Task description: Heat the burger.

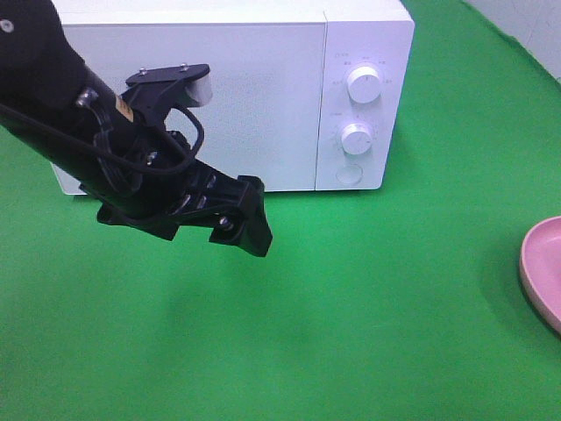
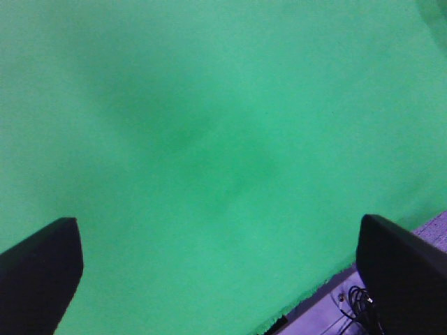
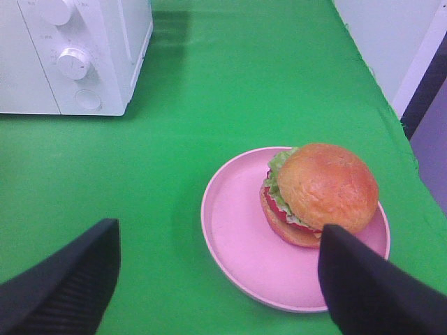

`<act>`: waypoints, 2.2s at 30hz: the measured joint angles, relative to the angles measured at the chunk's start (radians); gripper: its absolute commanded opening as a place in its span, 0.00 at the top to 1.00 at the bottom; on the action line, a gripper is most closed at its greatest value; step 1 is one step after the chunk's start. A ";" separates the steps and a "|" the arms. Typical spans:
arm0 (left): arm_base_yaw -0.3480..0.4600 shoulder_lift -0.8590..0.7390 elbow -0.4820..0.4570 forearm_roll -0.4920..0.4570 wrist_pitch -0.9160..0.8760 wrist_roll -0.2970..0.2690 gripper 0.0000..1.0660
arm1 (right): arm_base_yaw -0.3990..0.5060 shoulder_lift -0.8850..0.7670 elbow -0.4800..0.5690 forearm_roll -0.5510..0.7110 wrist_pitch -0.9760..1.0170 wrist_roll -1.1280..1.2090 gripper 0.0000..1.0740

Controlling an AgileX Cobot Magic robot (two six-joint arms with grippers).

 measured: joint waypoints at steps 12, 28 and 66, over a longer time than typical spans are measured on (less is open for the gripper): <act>0.277 -0.057 0.000 0.045 0.269 -0.021 0.06 | 0.000 0.000 0.000 0.000 0.000 0.000 0.30; 0.574 -0.180 0.015 0.214 0.456 -0.021 0.06 | 0.000 0.000 0.000 0.000 0.000 0.000 0.30; 0.774 -1.157 0.521 0.270 0.436 0.022 0.06 | 0.000 0.000 0.000 0.000 0.000 0.000 0.30</act>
